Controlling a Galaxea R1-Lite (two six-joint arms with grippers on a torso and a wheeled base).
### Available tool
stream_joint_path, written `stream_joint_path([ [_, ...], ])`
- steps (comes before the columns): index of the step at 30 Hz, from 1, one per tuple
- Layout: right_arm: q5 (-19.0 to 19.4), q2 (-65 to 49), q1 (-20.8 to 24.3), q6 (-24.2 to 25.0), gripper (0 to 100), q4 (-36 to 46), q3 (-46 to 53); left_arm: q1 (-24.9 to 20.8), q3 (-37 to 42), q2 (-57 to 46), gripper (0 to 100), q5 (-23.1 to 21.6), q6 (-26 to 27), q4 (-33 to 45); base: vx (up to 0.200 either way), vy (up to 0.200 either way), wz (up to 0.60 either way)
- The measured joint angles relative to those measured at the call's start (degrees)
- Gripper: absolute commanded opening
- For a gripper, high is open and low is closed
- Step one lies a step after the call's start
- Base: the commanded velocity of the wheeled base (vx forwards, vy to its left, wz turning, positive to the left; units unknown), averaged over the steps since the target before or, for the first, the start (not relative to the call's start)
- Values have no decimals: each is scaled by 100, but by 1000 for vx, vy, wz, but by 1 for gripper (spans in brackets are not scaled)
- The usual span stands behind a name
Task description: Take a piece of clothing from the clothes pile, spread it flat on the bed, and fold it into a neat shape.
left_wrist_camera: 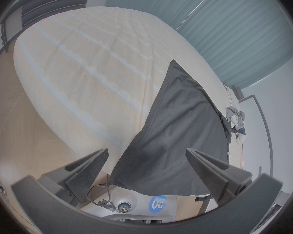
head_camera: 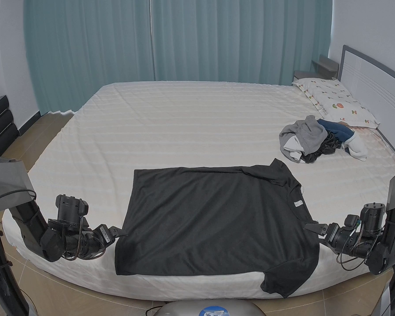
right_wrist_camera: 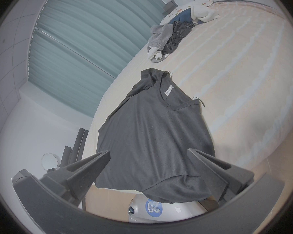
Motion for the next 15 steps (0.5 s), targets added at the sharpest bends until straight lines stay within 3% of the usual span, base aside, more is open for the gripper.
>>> stream_joint_path([
  [4, -41, 20, 128, 235, 100, 2, -127, -91, -82, 5, 100, 2, -141, 13, 200, 0, 0],
  [9, -129, 59, 388, 580, 100, 0, -378, -149, -219, 11, 100, 30, -618, 7, 0, 0, 0],
  [15, -777, 372, 708, 897, 100, 0, -1145, -174, -416, 74, 100, 37, -1023, -13, 0, 0, 0],
])
